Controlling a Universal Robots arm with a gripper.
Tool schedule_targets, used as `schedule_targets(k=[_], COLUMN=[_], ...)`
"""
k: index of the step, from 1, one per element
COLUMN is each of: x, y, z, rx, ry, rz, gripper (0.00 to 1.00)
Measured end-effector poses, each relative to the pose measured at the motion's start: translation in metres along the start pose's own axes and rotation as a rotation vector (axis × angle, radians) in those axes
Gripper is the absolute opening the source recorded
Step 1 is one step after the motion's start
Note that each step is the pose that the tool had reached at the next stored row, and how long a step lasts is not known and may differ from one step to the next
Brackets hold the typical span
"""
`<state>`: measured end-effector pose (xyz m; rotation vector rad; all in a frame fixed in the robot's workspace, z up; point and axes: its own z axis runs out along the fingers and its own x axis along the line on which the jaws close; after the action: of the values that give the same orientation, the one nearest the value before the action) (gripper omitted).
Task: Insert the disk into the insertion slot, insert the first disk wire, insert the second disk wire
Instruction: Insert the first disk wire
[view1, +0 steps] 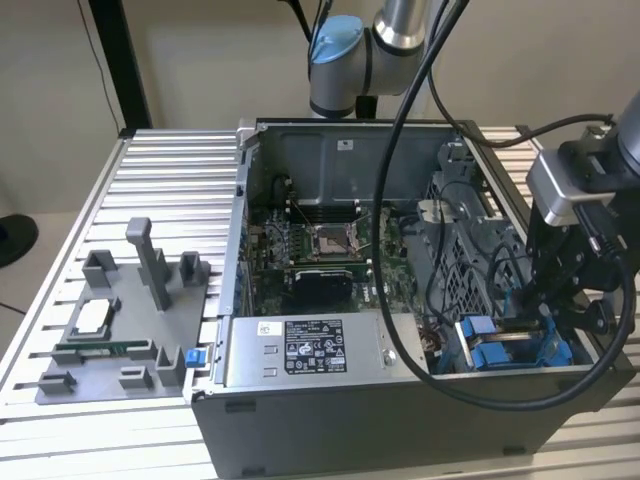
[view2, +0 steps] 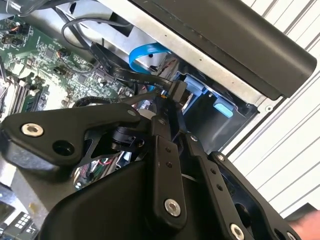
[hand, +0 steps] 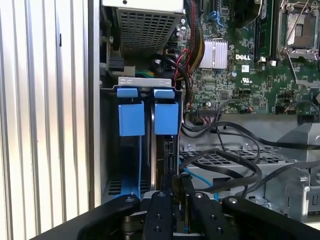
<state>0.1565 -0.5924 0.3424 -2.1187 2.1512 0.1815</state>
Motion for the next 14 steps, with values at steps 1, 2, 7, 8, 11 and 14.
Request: schedule_targets(k=[1,2,7,8,11,14], x=[0.0001,0.0002,0.0004,0.0005,0.0006,0.0007], y=[0.0000,0.0000,-0.0002,-0.0003,-0.0006,-0.0007], z=[0.0004,0.0008,0.0021,0.0024,0.0031,0.0042], rx=[-0.0001,-0.0001,-0.0002,-0.0001,0.0004,0.0008], ry=[0.0000,0.0000,0.0002,0.0001,0.0001,0.0000], rz=[0.000,-0.001,-0.001,-0.002,-0.002,-0.002], gripper=[0.00,0.00,0.00,0.00,0.00,0.00])
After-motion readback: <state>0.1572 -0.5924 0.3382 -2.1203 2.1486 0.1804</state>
